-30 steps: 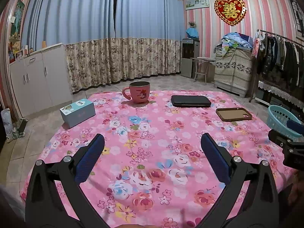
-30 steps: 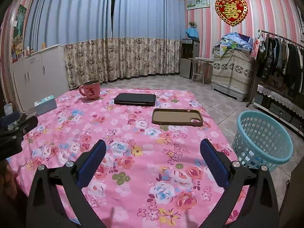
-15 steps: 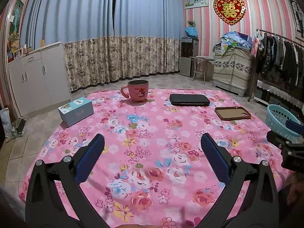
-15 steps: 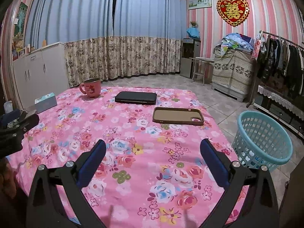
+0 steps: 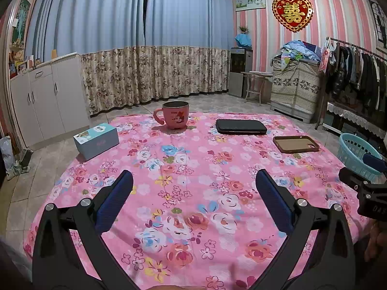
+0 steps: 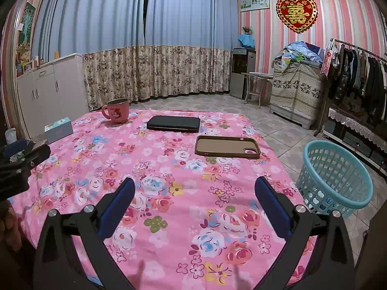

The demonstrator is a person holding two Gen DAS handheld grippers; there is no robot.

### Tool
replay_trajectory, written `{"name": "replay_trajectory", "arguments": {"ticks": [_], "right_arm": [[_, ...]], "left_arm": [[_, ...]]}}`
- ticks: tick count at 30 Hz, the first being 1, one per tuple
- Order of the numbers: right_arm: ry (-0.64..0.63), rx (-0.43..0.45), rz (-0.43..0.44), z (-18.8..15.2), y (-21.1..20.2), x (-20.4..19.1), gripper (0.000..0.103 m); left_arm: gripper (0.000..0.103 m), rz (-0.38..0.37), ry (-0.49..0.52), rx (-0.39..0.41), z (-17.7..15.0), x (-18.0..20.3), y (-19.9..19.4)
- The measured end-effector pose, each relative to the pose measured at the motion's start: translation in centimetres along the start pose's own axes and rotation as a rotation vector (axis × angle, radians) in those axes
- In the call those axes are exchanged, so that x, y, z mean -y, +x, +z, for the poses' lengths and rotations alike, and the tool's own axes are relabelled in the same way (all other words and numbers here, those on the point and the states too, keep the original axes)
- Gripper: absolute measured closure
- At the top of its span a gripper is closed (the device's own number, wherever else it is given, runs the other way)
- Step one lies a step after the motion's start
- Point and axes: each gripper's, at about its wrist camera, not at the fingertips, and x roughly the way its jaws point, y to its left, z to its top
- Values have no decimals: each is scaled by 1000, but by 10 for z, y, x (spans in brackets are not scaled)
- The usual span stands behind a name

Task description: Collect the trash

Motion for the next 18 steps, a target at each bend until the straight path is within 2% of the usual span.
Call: {"name": "replay_trajectory", "arguments": {"ticks": [18], "right_arm": [[-17,-6,-5,-1,1,-5,6]], "left_arm": [[5,-2,8,-2,-2,2,1]]}}
